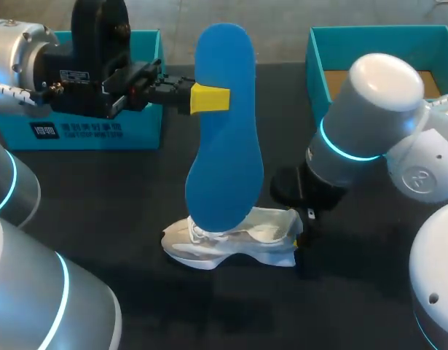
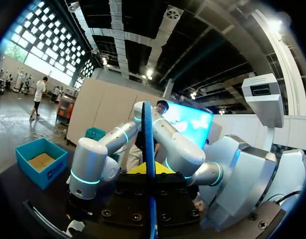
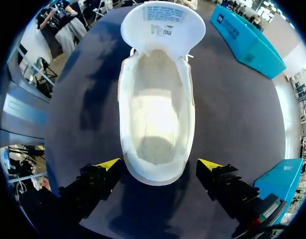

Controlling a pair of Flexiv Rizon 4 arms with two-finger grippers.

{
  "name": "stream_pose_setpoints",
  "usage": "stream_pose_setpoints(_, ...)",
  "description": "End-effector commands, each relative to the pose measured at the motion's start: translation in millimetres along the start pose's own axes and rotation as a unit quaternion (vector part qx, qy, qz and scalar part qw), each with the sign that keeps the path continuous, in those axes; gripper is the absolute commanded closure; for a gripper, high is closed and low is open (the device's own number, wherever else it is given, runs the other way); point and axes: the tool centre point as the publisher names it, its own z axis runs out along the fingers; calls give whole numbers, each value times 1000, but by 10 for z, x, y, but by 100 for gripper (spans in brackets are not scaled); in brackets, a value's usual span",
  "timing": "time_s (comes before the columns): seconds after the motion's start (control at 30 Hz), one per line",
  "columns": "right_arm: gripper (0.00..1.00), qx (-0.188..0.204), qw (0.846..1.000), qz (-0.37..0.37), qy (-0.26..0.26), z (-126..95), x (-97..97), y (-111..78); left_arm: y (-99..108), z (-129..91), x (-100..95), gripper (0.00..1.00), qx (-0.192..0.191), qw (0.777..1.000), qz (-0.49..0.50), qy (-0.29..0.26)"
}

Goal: Take the shoe out of the shoebox, open the shoe tongue, remove and reinsert the insole, then place the shoe into the shoebox

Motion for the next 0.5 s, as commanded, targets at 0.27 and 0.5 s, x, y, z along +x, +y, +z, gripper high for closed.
stream_pose_setpoints(0.27, 0, 63, 998, 15, -1, 49, 31, 45, -13, 12, -15, 100, -2, 1000, 0, 1)
stream_pose_setpoints(0.5, 0, 68, 997, 20, -7, -22, 50, 82, -13, 12, -15, 100, -2, 1000, 0, 1)
